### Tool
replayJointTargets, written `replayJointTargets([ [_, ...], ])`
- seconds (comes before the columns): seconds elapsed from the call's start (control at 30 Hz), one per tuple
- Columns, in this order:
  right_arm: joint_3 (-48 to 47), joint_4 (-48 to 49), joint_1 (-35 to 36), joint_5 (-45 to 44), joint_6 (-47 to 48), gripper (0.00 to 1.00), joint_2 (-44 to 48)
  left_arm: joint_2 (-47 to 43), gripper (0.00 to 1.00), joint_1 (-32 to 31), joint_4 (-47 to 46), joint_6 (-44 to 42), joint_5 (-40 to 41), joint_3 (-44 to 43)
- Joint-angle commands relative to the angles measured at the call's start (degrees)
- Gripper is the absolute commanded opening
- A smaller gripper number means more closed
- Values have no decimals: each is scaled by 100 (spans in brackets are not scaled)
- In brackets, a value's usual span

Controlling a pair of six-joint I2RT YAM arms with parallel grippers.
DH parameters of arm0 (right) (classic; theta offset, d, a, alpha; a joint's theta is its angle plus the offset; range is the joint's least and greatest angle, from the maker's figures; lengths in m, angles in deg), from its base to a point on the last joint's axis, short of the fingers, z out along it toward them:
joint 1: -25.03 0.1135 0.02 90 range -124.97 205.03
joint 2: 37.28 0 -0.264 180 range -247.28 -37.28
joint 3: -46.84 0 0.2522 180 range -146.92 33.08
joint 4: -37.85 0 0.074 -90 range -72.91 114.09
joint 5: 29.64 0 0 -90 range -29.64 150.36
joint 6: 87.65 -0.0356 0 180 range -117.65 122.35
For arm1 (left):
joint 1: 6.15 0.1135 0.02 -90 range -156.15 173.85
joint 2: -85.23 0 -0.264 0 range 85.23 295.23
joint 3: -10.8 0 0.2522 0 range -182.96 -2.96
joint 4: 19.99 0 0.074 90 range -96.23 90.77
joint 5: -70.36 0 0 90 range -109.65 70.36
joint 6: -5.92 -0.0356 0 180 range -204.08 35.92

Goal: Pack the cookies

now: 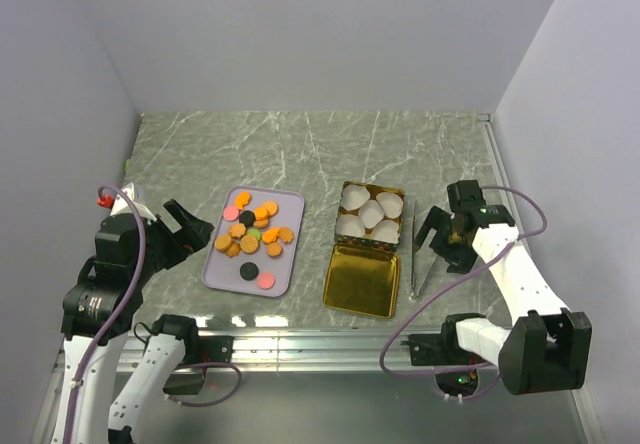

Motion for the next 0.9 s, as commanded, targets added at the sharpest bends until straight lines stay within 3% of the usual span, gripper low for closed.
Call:
replayJointTargets([
  [0.0,114,76,-19,495,155,99,20,-114,97,-43,58,75,-113,-107],
  [0.43,273,772,-19,637,50,99,-911,-255,96,-43,533,66,-69,-326],
  [0.87,299,1378,-186,171,49,97,-2062,-185,95,-43,673,137,-78,-423],
])
